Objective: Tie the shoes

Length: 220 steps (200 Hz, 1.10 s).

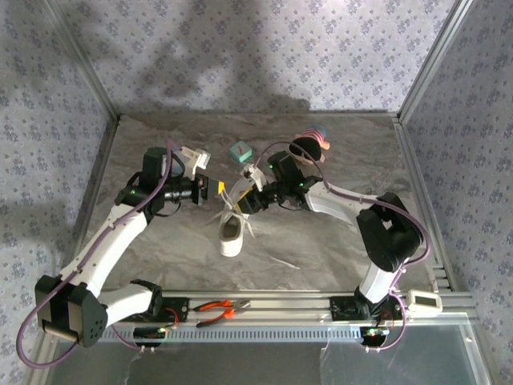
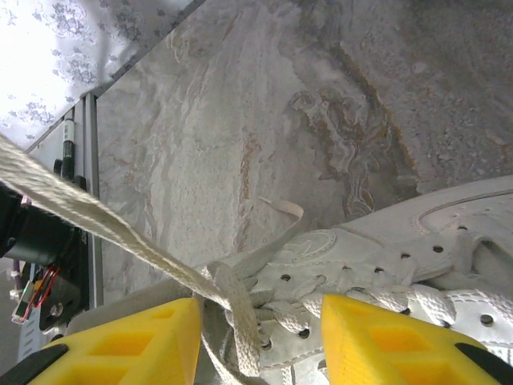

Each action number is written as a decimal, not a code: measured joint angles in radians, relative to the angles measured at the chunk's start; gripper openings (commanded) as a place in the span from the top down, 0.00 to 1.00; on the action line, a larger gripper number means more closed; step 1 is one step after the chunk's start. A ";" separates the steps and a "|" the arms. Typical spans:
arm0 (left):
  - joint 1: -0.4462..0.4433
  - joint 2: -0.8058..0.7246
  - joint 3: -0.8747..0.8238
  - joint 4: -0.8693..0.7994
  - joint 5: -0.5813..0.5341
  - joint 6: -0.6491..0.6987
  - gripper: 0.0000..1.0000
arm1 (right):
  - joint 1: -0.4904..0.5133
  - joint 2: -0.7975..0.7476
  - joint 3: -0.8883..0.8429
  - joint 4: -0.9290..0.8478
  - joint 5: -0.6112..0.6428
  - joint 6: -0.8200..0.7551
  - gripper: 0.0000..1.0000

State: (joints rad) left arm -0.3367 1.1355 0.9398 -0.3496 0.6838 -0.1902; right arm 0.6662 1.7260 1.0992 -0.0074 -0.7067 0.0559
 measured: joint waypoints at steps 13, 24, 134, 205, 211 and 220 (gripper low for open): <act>0.000 0.000 0.000 -0.002 0.000 0.003 1.00 | 0.000 0.008 0.006 -0.017 -0.011 -0.008 0.62; 0.000 0.000 0.000 -0.007 0.000 0.006 1.00 | 0.000 0.011 0.010 -0.028 -0.017 -0.016 0.67; 0.000 0.019 0.000 -0.043 -0.019 0.026 1.00 | -0.012 -0.012 -0.032 -0.022 0.013 -0.020 1.00; 0.017 0.016 -0.077 -0.049 -0.057 0.028 0.78 | 0.004 -0.085 -0.166 0.111 0.106 0.011 1.00; 0.018 0.015 -0.085 -0.051 -0.061 0.026 0.73 | 0.008 -0.090 -0.169 0.118 0.117 0.011 1.00; 0.018 0.012 -0.093 -0.053 -0.067 0.032 0.67 | 0.014 -0.095 -0.172 0.128 0.129 0.011 1.00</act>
State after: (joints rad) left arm -0.3187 1.1473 0.8463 -0.4023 0.6170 -0.1577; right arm 0.6807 1.6306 0.9272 0.1204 -0.5781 0.0669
